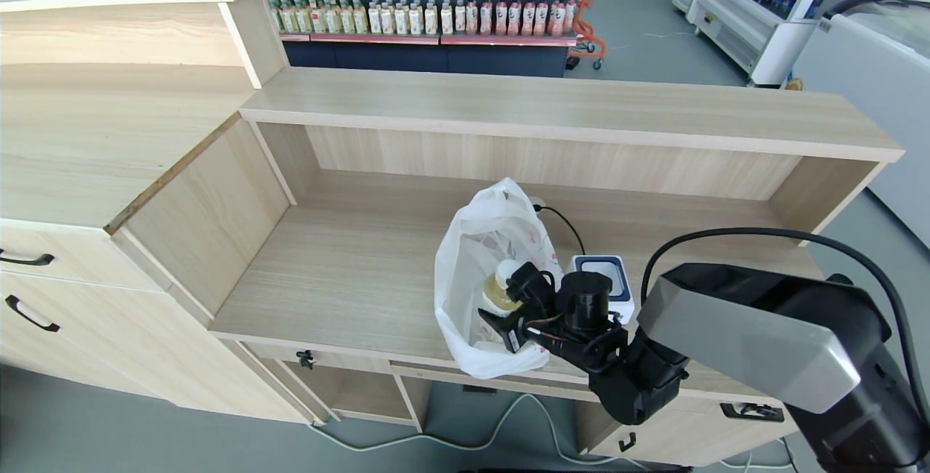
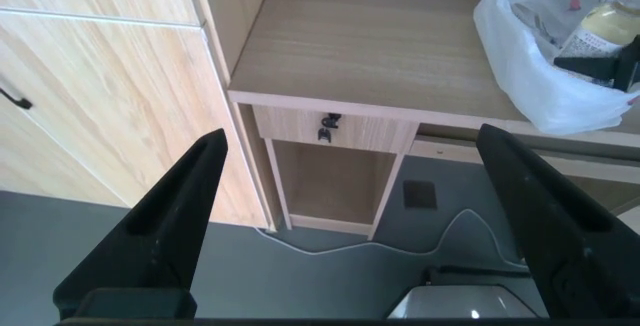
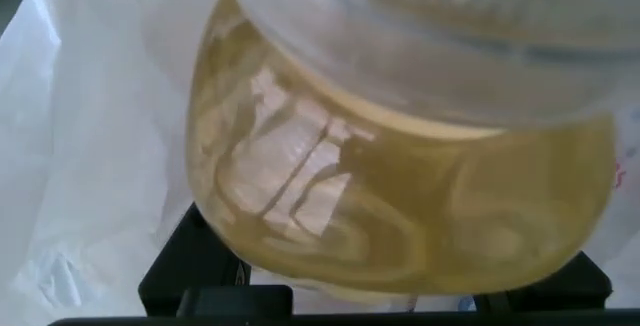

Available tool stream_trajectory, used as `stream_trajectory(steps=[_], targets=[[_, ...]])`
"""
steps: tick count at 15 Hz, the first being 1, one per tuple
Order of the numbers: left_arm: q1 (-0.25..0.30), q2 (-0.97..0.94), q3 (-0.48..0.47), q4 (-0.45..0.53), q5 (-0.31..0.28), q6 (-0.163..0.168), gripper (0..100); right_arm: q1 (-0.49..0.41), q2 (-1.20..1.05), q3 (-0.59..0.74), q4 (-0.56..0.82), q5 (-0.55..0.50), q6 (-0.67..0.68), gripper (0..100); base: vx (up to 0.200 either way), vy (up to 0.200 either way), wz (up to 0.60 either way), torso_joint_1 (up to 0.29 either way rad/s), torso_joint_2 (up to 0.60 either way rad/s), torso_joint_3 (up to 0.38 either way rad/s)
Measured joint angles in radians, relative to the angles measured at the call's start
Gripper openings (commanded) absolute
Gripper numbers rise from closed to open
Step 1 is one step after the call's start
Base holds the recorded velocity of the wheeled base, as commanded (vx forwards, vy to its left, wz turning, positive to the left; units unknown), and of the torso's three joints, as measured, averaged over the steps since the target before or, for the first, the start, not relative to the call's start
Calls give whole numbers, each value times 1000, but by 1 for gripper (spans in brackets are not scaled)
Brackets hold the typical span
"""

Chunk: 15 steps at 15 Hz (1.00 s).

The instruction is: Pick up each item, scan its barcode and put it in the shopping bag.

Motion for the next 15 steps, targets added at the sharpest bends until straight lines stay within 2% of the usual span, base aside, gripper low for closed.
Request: stream_trajectory(steps=[5, 8, 11, 15], targets=[[0, 0, 0, 0, 0, 0, 100, -13, -5, -21, 9, 1, 33, 100, 0, 0, 0, 0, 0, 0], [0, 0, 0, 0, 0, 1, 100, -29, -70, -68, 104, 1, 194, 100, 0, 0, 0, 0, 0, 0], [0, 0, 0, 0, 0, 0, 100, -39, -180, -95, 213, 3, 277, 100, 0, 0, 0, 0, 0, 0], [0, 0, 0, 0, 0, 1, 100, -37, -251, -62, 214, 3, 269, 100, 0, 0, 0, 0, 0, 0]])
